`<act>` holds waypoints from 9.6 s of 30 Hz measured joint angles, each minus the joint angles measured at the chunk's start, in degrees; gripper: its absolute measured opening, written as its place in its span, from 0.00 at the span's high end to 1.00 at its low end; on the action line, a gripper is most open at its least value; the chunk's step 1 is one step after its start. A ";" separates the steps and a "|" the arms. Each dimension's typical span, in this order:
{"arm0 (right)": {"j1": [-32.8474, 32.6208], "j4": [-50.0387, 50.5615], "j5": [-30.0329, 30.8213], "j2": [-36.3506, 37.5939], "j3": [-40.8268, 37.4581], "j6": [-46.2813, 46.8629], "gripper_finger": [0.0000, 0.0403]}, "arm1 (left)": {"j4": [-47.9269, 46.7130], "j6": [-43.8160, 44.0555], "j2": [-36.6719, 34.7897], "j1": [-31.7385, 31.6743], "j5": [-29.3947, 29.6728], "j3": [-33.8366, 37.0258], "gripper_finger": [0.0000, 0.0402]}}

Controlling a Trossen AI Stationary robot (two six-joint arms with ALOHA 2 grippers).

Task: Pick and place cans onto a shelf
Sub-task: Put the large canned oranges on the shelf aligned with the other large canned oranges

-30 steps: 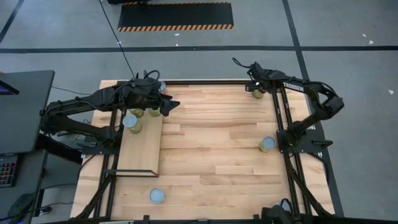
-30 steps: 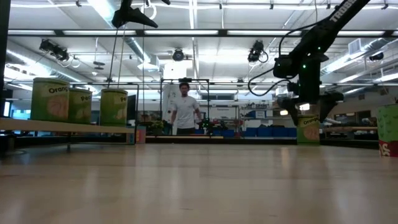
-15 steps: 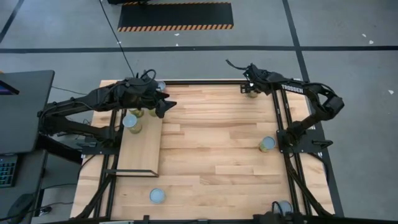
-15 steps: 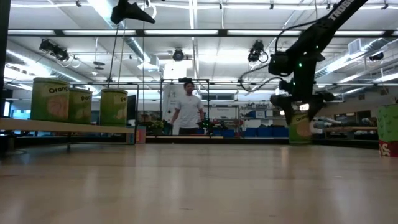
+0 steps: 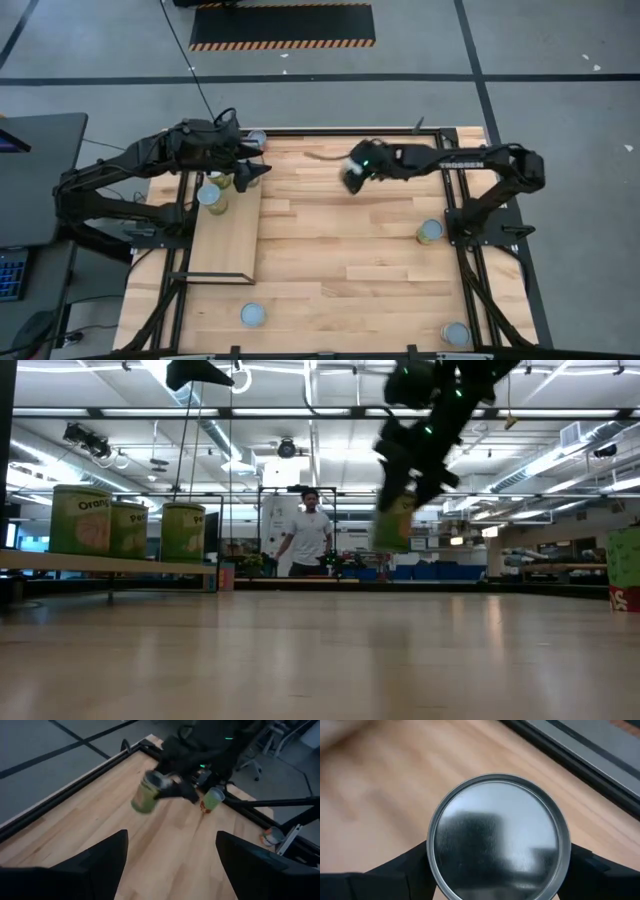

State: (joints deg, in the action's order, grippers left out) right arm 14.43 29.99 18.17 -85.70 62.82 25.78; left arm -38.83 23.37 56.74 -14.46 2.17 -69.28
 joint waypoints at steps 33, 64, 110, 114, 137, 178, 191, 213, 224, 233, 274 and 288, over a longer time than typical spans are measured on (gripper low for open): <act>-12.78 2.10 -10.42 -39.01 40.07 -14.82 0.14 | -4.00 -3.36 -16.65 0.20 -7.15 -0.02 0.24; -13.58 21.73 4.65 -9.96 39.96 -16.78 0.06 | -10.62 -7.54 -1.88 0.27 -4.98 0.04 0.24; -5.36 46.11 -3.10 12.56 38.77 -25.99 0.06 | -8.52 15.42 28.84 20.21 17.27 -5.29 0.22; -5.52 43.60 -3.05 15.32 33.81 -25.45 0.06 | -8.15 10.29 29.87 19.30 16.93 -5.29 0.26; -5.67 24.66 -6.80 22.99 9.60 -19.90 0.06 | -11.93 10.82 32.95 15.33 11.88 -3.88 0.03; -5.67 21.25 -9.19 23.40 9.65 -16.26 0.06 | -1.97 -2.35 39.23 12.24 4.33 -0.68 0.01; -5.67 21.02 -9.48 22.86 9.67 -15.41 0.06 | -7.21 -1.79 37.04 10.79 7.05 -2.24 0.01; -5.67 21.07 -9.96 22.58 9.67 -14.92 0.06 | -2.81 5.66 37.04 8.57 2.47 -0.15 0.01; -5.67 21.07 -9.96 22.28 9.67 -14.79 0.06 | -0.52 6.01 37.53 8.69 2.91 1.25 0.01; -5.67 21.07 -9.96 22.28 9.67 -13.89 0.06 | 0.15 5.51 40.33 9.89 5.69 1.25 0.01; -6.29 15.46 -10.74 17.26 9.67 -12.84 0.06 | -31.54 -37.31 15.92 8.49 0.81 0.16 0.24; -10.06 11.09 -10.99 9.24 9.65 -5.78 0.06 | -22.97 -39.66 8.15 4.64 3.37 15.78 0.24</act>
State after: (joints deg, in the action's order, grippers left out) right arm 4.37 41.09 7.18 -76.46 72.47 19.99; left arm -61.80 -16.30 64.89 -9.82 5.54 -53.49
